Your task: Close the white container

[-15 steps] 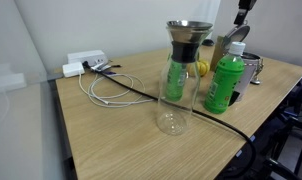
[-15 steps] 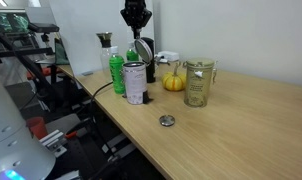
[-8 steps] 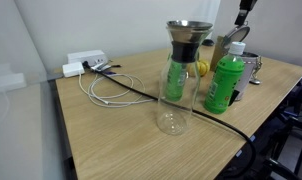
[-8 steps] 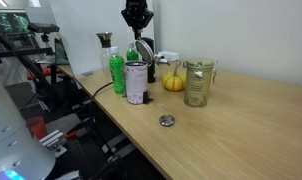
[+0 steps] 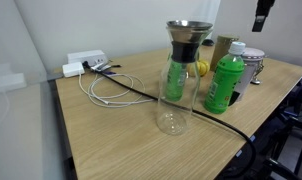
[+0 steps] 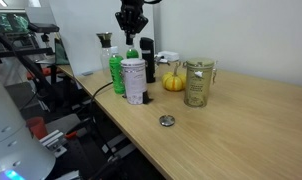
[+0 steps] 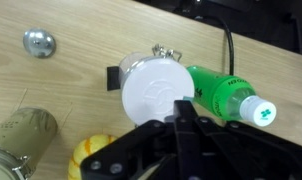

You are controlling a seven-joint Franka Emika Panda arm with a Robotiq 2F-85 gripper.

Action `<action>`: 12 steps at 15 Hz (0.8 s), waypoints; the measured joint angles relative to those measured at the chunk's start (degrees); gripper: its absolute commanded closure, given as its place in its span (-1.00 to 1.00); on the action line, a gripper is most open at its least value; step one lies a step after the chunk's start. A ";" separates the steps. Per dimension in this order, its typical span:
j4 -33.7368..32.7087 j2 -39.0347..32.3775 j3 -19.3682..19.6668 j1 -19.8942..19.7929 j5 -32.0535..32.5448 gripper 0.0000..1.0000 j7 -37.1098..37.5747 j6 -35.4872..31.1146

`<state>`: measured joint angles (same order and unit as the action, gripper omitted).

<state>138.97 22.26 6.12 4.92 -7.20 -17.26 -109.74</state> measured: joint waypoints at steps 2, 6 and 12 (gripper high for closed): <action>-0.21 0.20 0.38 -0.08 -0.33 1.00 -0.33 3.40; -0.94 0.91 0.61 -0.25 -0.63 0.99 -0.40 5.44; -3.00 1.81 1.94 -0.97 -1.43 0.46 -0.94 7.51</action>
